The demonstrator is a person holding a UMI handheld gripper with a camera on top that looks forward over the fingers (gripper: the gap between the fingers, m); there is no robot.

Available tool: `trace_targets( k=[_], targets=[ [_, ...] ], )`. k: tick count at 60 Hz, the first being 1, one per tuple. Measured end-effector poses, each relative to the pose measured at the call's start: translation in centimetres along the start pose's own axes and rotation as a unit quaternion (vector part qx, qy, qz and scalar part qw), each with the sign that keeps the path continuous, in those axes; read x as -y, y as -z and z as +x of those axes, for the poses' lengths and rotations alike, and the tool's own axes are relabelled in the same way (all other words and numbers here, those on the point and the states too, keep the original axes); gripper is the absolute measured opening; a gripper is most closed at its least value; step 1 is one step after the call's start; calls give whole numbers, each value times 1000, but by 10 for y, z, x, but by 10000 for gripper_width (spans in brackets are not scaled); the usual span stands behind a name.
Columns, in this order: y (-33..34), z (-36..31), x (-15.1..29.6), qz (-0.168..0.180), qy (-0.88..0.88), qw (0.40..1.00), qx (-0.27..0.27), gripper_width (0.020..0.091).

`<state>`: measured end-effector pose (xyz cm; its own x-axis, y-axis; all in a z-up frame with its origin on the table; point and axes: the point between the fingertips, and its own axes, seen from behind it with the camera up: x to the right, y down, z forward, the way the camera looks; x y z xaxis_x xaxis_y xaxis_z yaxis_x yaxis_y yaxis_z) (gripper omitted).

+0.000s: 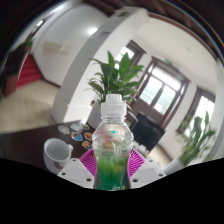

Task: Pour water

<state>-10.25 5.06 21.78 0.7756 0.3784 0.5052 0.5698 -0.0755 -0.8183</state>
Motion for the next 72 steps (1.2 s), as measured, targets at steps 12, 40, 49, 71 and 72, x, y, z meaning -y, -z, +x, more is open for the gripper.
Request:
trace_targets(
  k=[12, 40, 49, 71, 72],
  targets=[
    [-19, -54, -9, 16, -196, 980, 41, 351],
    [-27, -86, -51, 62, -259, 963, 27, 380],
    [-20, -93, -50, 56, -258, 964, 22, 511],
    [97, -65, -99, 0, -306, 949, -71, 811],
    [105, -62, -101, -4, -307, 949, -77, 810]
  ],
)
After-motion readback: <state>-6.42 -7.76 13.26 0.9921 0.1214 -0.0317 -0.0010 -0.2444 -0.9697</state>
